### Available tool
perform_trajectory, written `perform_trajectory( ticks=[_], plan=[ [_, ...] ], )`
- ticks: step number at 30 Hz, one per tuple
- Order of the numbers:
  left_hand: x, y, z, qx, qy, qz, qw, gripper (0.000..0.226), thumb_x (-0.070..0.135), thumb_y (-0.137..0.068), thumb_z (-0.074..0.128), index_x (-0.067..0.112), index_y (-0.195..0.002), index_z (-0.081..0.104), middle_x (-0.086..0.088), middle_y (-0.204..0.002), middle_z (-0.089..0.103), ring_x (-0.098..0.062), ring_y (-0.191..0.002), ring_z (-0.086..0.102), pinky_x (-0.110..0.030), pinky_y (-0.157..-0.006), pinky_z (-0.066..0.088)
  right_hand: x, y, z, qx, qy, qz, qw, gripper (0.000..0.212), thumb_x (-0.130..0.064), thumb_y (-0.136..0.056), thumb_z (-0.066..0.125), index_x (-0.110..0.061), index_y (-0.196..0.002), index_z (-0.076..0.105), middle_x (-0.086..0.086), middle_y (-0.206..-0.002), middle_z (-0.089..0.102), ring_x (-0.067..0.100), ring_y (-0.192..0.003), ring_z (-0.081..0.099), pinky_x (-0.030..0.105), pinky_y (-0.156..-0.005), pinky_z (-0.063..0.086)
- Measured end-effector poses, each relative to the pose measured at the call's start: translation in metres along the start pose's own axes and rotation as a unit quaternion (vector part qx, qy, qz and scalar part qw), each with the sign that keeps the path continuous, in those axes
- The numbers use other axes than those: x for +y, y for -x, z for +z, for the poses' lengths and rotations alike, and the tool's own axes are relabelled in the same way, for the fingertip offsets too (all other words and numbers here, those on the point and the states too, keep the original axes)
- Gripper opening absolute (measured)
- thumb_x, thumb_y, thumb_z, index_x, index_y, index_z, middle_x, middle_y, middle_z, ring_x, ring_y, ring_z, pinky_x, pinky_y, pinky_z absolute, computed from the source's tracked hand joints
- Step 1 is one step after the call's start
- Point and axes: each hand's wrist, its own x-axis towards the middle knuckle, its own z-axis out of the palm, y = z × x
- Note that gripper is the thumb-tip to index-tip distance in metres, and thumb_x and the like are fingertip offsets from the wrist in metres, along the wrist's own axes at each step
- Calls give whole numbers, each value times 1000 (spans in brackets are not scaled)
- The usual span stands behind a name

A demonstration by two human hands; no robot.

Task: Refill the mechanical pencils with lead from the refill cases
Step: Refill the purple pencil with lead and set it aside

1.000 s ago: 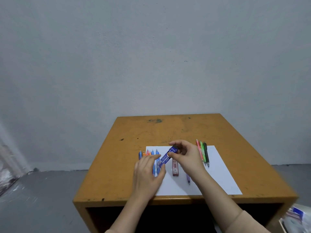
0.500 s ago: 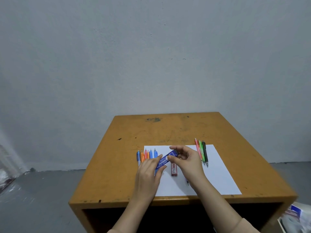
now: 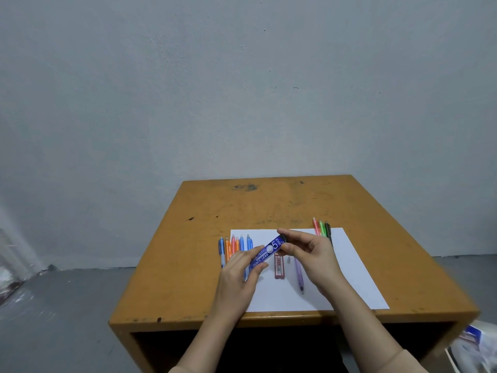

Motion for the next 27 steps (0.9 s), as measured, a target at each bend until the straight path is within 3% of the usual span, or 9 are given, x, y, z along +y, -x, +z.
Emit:
perform_trajectory(
  ticks=[12,17,22,27],
  plan=[
    [-4,-1,0,3,5,-24,1000,28,15,-89,63,18,-117,64,22,-106,57,3,-103,53,-6,-84,41,-1,-3,-9,-18,57,15,998,29,11,-80,65,-15,-90,71,-17,-76,70,-6,-76,67,10,-62,51],
    [-2,0,0,1,7,-33,999,28,15,-91,61,27,-116,59,23,-107,53,3,-105,51,-6,-84,42,-2,-4,-10,-25,69,14,997,30,13,-79,65,-14,-89,71,-10,-77,71,-1,-73,68,12,-64,53],
    [-3,0,0,-4,-15,-22,1000,27,11,-90,62,12,-116,65,16,-107,58,3,-102,52,-2,-86,37,1,-5,-14,-34,96,3,995,29,12,-80,64,-14,-90,72,-2,-73,71,8,-60,64,16,-63,54],
    [-2,0,0,-6,-18,-23,1000,27,9,-89,62,10,-116,65,8,-109,60,-1,-100,54,0,-85,35,3,-8,-15,-37,104,3,994,28,11,-81,64,-15,-90,72,2,-76,71,9,-60,64,17,-63,54]
  ],
)
